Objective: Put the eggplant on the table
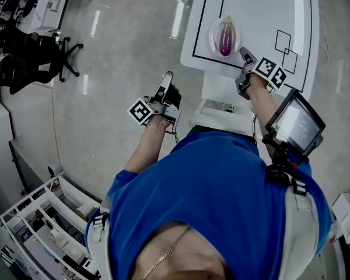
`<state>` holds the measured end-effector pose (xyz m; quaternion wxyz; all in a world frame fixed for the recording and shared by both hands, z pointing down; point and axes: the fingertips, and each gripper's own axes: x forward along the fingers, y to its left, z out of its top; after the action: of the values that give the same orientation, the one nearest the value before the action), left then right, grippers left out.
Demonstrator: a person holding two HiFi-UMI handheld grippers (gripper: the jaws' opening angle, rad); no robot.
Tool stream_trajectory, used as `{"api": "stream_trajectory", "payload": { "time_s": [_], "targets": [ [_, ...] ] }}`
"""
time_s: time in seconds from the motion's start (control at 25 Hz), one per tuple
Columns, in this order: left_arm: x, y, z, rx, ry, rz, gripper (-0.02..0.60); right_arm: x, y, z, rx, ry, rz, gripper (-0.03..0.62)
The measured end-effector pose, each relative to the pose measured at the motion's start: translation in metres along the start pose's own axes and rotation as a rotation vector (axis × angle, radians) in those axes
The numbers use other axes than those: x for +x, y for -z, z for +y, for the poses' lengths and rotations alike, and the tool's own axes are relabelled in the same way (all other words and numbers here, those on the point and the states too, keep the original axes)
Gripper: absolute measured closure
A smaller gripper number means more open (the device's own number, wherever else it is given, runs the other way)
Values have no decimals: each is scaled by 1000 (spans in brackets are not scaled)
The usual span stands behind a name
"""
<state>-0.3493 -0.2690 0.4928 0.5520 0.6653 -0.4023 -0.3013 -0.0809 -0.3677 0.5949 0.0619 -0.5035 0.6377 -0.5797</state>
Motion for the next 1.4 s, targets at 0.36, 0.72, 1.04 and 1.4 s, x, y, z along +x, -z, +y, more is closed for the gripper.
{"api": "stream_trajectory", "payload": {
  "time_s": [0.36, 0.72, 1.04, 1.4],
  "targets": [
    [8, 13, -11, 11, 51, 40, 574, -36, 5, 27, -25, -84, -48, 537],
    [-11, 24, -39, 51, 80, 62, 574, -90, 37, 55, -50, -151, -49, 537],
    [-23, 47, -63, 92, 122, 127, 574, -144, 70, 70, -77, -188, -69, 537],
    [-66, 71, -71, 177, 105, 184, 574, -225, 116, 90, -129, -177, -162, 591]
  ]
}}
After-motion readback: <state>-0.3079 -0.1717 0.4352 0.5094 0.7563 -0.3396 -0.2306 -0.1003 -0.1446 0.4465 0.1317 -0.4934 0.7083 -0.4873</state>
